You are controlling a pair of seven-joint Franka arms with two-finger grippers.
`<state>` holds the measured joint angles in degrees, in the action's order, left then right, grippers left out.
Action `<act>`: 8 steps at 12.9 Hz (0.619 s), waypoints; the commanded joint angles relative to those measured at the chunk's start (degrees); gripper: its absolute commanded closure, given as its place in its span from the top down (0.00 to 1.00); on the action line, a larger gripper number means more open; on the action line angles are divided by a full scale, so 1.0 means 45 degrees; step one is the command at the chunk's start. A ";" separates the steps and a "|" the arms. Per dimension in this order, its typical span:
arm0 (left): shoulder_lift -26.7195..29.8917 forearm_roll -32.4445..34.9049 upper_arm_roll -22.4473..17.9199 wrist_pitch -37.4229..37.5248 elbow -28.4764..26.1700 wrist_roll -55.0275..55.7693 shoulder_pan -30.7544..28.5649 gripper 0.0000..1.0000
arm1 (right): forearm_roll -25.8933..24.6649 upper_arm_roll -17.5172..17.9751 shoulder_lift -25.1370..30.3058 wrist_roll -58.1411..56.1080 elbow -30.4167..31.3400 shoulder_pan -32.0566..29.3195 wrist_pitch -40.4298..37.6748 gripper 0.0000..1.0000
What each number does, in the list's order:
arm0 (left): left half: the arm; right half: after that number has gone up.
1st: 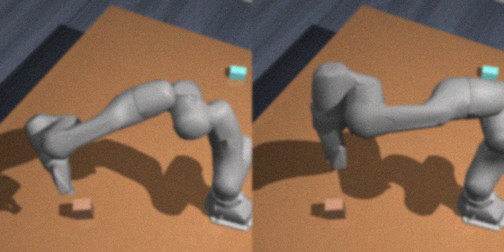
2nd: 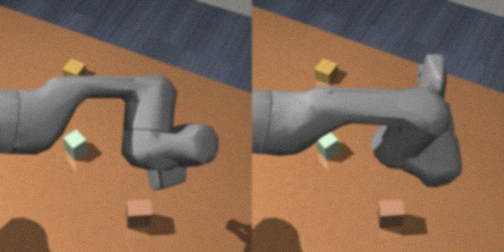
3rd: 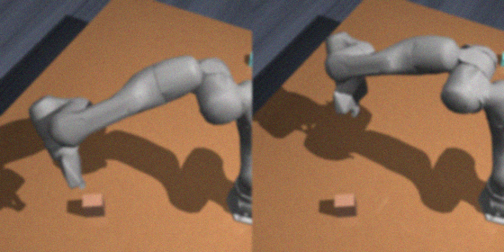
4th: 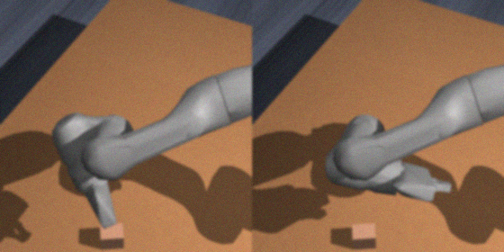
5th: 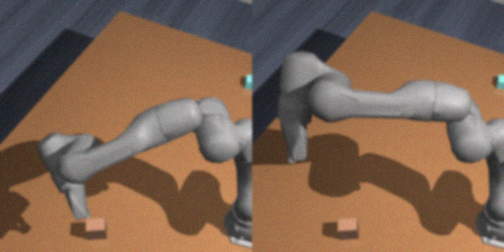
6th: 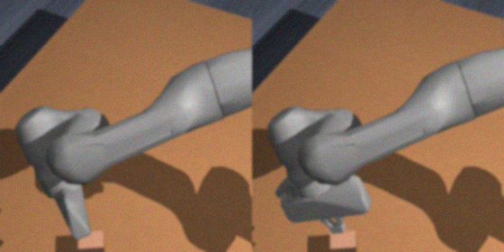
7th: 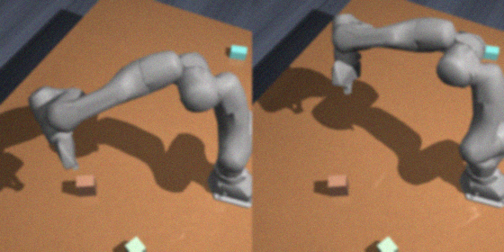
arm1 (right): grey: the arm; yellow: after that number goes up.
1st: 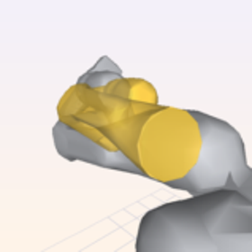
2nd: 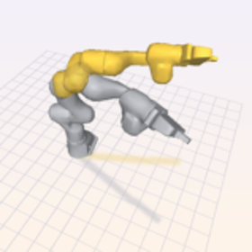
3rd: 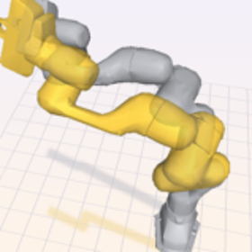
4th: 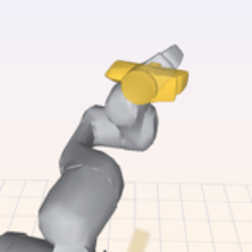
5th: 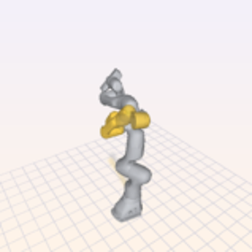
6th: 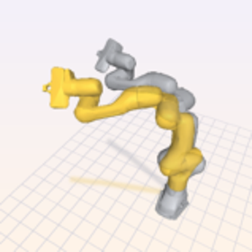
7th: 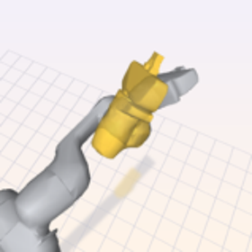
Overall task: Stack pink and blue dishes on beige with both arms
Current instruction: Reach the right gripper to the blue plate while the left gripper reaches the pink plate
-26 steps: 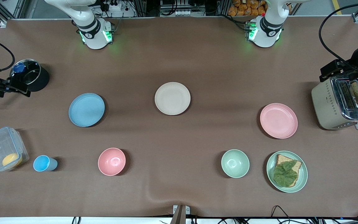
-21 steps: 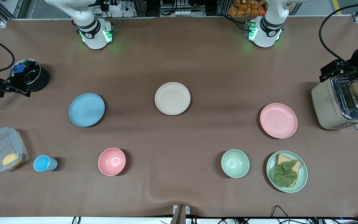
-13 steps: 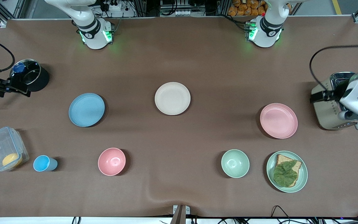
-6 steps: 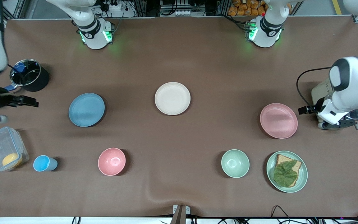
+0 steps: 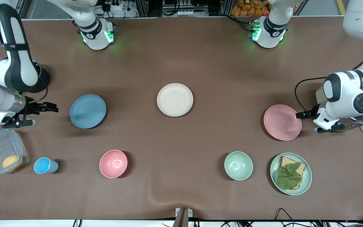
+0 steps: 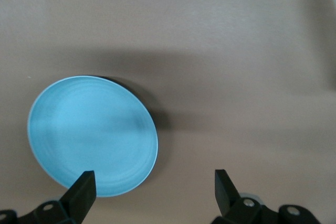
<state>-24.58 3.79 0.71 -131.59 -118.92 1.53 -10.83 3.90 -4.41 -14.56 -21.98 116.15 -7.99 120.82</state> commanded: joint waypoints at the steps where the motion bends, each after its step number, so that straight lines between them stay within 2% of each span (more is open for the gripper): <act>1: -0.0105 -0.0157 0.0194 -0.0132 0.0060 -0.0124 -0.0133 1.00 | 0.1160 0.0120 -0.1368 -0.1888 -0.0088 -0.0606 0.0960 1.00; 2: -0.0318 -0.0371 0.0194 -0.0132 0.0118 -0.0124 -0.0133 0.95 | 0.1493 0.0120 -0.1779 -0.2338 -0.0088 -0.0626 0.1312 1.00; 4: -0.0436 -0.0490 0.0214 -0.0210 0.0138 -0.0143 -0.0133 0.78 | 0.1904 0.0140 -0.2289 -0.2479 -0.0108 -0.0491 0.1510 1.00; 8: -0.0496 -0.0666 0.0369 -0.0230 0.0255 -0.0183 -0.0152 0.47 | 0.1906 0.0198 -0.2798 -0.2538 -0.0225 -0.0022 0.1782 1.00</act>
<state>-26.36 2.23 1.32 -132.19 -118.55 1.53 -10.83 10.94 -3.57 -26.31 -32.05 116.08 -8.97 128.22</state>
